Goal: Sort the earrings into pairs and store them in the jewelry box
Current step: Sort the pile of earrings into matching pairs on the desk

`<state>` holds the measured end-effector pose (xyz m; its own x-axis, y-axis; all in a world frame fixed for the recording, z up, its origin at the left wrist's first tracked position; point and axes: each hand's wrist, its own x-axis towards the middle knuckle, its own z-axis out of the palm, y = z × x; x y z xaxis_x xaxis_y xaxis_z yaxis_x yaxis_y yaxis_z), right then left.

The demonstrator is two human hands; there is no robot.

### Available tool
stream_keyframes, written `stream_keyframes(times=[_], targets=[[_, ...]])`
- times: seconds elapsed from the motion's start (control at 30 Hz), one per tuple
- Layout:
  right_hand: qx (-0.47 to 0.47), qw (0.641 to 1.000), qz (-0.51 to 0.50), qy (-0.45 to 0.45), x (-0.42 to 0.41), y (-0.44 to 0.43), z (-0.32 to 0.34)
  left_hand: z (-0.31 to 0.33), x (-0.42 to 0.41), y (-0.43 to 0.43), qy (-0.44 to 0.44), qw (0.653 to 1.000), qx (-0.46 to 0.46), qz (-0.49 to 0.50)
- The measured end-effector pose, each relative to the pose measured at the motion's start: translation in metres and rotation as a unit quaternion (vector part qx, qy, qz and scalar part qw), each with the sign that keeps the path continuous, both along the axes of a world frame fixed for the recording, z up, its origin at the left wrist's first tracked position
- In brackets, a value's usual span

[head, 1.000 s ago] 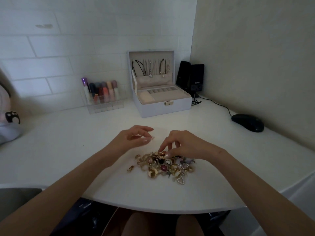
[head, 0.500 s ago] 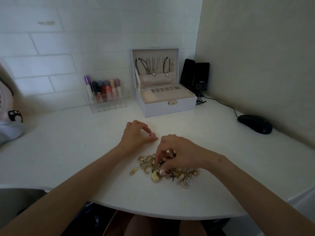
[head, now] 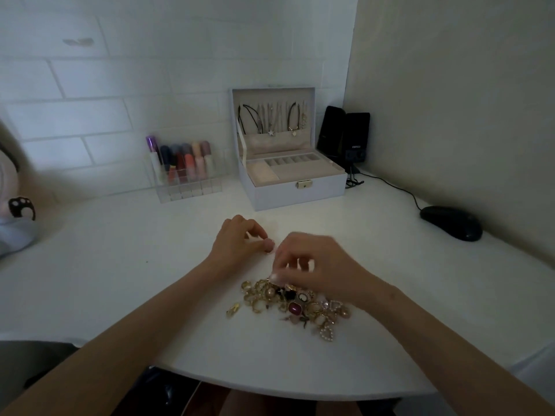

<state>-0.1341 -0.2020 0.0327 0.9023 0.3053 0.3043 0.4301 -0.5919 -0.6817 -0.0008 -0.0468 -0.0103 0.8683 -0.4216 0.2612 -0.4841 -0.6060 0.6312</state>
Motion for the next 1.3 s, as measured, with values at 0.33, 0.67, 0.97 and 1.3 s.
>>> stream_keyframes(times=[0.33,0.67,0.97,1.3], targets=[[0.123,0.968,-0.188,0.111,0.063,-0.064,-0.005,0.007,0.004,-0.041,0.076,0.996,-0.028,-0.029],[0.112,0.964,-0.198,0.135,0.063,-0.087,-0.020,0.004,0.006,-0.069,0.087,0.991,-0.046,-0.092],[0.092,0.969,-0.196,0.120,0.064,-0.090,-0.021,0.008,0.005,-0.064,0.098,0.986,-0.044,-0.125],[0.053,0.971,-0.225,0.065,0.075,-0.078,-0.030,0.004,0.010,-0.069,0.074,0.989,-0.037,-0.122]])
